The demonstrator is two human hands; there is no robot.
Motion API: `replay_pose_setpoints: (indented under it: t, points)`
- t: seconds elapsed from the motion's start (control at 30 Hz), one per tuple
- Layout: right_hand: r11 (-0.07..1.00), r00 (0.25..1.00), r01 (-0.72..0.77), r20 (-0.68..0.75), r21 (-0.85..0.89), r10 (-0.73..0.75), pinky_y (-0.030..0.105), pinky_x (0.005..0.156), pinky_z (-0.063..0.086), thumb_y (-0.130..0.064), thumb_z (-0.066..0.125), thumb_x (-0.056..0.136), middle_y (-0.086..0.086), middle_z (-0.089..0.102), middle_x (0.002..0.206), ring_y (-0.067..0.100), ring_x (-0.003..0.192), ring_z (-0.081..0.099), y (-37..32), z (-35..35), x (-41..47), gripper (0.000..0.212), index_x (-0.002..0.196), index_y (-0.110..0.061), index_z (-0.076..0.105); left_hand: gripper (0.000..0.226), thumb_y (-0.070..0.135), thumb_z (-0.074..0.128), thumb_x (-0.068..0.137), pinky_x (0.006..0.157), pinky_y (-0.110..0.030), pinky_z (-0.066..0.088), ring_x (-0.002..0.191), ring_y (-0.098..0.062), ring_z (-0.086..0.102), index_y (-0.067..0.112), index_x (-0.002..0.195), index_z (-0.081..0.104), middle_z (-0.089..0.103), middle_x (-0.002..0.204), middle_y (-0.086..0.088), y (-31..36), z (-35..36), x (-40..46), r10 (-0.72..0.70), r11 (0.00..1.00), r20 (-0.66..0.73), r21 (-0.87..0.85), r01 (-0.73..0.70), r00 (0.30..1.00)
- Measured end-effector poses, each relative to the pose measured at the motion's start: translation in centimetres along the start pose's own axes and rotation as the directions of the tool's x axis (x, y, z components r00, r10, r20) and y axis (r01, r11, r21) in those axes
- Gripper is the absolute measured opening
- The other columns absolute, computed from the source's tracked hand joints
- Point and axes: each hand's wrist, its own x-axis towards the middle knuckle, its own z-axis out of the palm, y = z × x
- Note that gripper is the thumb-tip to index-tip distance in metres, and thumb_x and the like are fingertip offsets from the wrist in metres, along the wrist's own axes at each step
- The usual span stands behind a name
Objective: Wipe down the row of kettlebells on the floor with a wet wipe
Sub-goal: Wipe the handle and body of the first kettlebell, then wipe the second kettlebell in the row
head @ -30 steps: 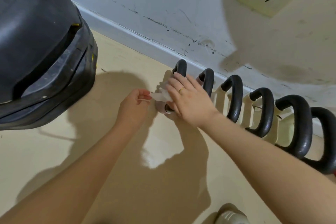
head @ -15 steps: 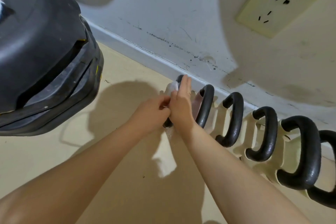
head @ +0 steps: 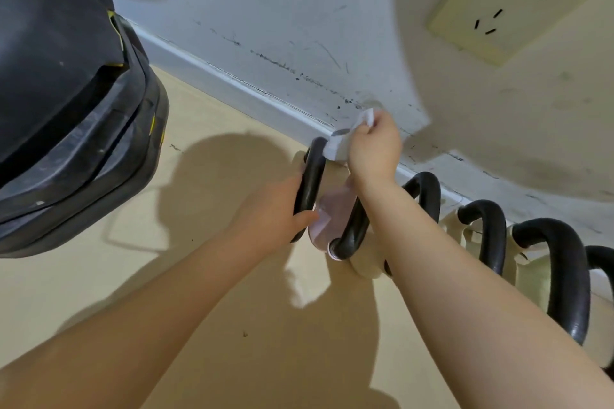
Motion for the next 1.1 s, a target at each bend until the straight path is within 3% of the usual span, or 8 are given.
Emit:
replay_pose_setpoints:
  t: [0.17, 0.33, 0.47, 0.63, 0.77, 0.9, 1.03, 1.1]
  points:
    - [0.979, 0.919, -0.125, 0.391, 0.159, 0.054, 0.04, 0.079, 0.04, -0.028, 0.038, 0.092, -0.005, 0.047, 0.092, 0.02, 0.087, 0.049, 0.4, 3.2, -4.0, 0.022, 0.072, -0.021, 0.043, 0.016, 0.024, 0.062, 0.083, 0.063, -0.016, 0.046, 0.071, -0.01, 0.058, 0.022, 0.097, 0.053, 0.06, 0.075, 0.01, -0.8, -0.1, 0.2, 0.037, 0.999, -0.001, -0.034, -0.037, 0.999]
    - [0.934, 0.896, -0.299, 0.392, 0.193, 0.206, 0.041, 0.077, 0.042, -0.031, 0.032, 0.095, -0.001, 0.047, 0.082, 0.017, 0.072, 0.046, 0.3, 3.8, -2.7, 0.024, 0.074, -0.022, 0.041, 0.028, 0.021, 0.062, 0.081, 0.073, -0.021, 0.049, 0.082, -0.016, 0.064, 0.021, 0.109, 0.057, 0.069, 0.088, 0.002, -1.2, -0.4, 0.5, 0.075, 0.992, 0.043, -0.108, -0.07, 0.996]
    - [0.945, 0.916, -0.177, 0.397, 0.277, 0.055, 0.04, 0.078, 0.039, -0.035, 0.036, 0.088, -0.007, 0.044, 0.097, 0.02, 0.074, 0.045, 0.6, 4.0, -4.3, 0.021, 0.073, -0.027, 0.047, 0.03, 0.021, 0.062, 0.081, 0.058, -0.01, 0.04, 0.069, -0.009, 0.057, 0.023, 0.111, 0.056, 0.062, 0.076, 0.007, -1.4, -1.0, 1.0, 0.087, 0.993, 0.088, -0.083, -0.08, 0.992]
    - [0.965, 0.94, -0.185, 0.32, 0.187, 0.119, 0.038, 0.074, 0.034, -0.027, 0.033, 0.09, 0.003, 0.038, 0.078, 0.023, 0.075, 0.04, -0.2, 3.5, -3.2, 0.023, 0.07, -0.017, 0.038, 0.028, 0.019, 0.061, 0.08, 0.072, -0.025, 0.047, 0.076, -0.016, 0.06, 0.023, 0.107, 0.057, 0.065, 0.081, 0.004, -1.4, -1.4, 1.3, 0.093, 0.991, 0.084, -0.1, -0.084, 0.992]
    - [0.975, 0.95, -0.093, 0.311, 0.204, 0.025, 0.024, 0.093, 0.036, -0.015, 0.037, 0.098, -0.003, 0.053, 0.102, 0.015, 0.113, 0.049, -0.2, 2.3, -5.2, 0.027, 0.101, -0.009, 0.063, 0.029, 0.02, 0.059, 0.082, 0.052, -0.008, 0.037, 0.064, 0.0, 0.054, 0.033, 0.108, 0.055, 0.057, 0.069, 0.016, -1.4, -1.1, 1.2, 0.089, 0.991, 0.061, -0.105, -0.082, 0.994]
    - [0.963, 0.931, -0.145, 0.36, 0.226, 0.056, 0.021, 0.068, 0.046, -0.012, 0.049, 0.092, 0.005, 0.061, 0.084, 0.017, 0.074, 0.056, -0.9, -1.3, -4.4, 0.015, 0.09, -0.012, 0.063, 0.042, 0.019, 0.057, 0.085, 0.061, -0.01, 0.04, 0.08, -0.01, 0.06, 0.033, 0.124, 0.05, 0.061, 0.087, 0.013, -0.9, -0.9, 0.5, 0.026, 0.983, 0.044, -0.182, -0.017, 0.999]
    - [0.916, 0.936, -0.268, 0.304, 0.299, 0.174, 0.032, 0.066, 0.055, -0.001, 0.046, 0.092, -0.002, 0.068, 0.096, 0.019, 0.078, 0.06, -1.0, -6.1, -3.7, 0.025, 0.101, -0.021, 0.058, 0.047, 0.021, 0.056, 0.084, 0.077, -0.032, 0.042, 0.103, -0.027, 0.056, 0.027, 0.129, 0.045, 0.062, 0.112, -0.003, -0.1, -0.3, 0.3, -0.015, 0.985, -0.083, 0.168, 0.029, 0.996]
    - [0.933, 0.971, -0.204, 0.181, 0.297, 0.154, 0.034, 0.074, 0.056, -0.005, 0.043, 0.094, -0.004, 0.068, 0.107, 0.018, 0.087, 0.06, -0.1, -8.4, -3.1, 0.028, 0.109, -0.025, 0.056, 0.049, 0.017, 0.059, 0.078, 0.083, -0.04, 0.043, 0.116, -0.031, 0.047, 0.018, 0.126, 0.05, 0.059, 0.12, -0.008, 0.3, 0.5, -0.4, 0.223, 0.869, -0.191, 0.482, -0.107, 0.956]
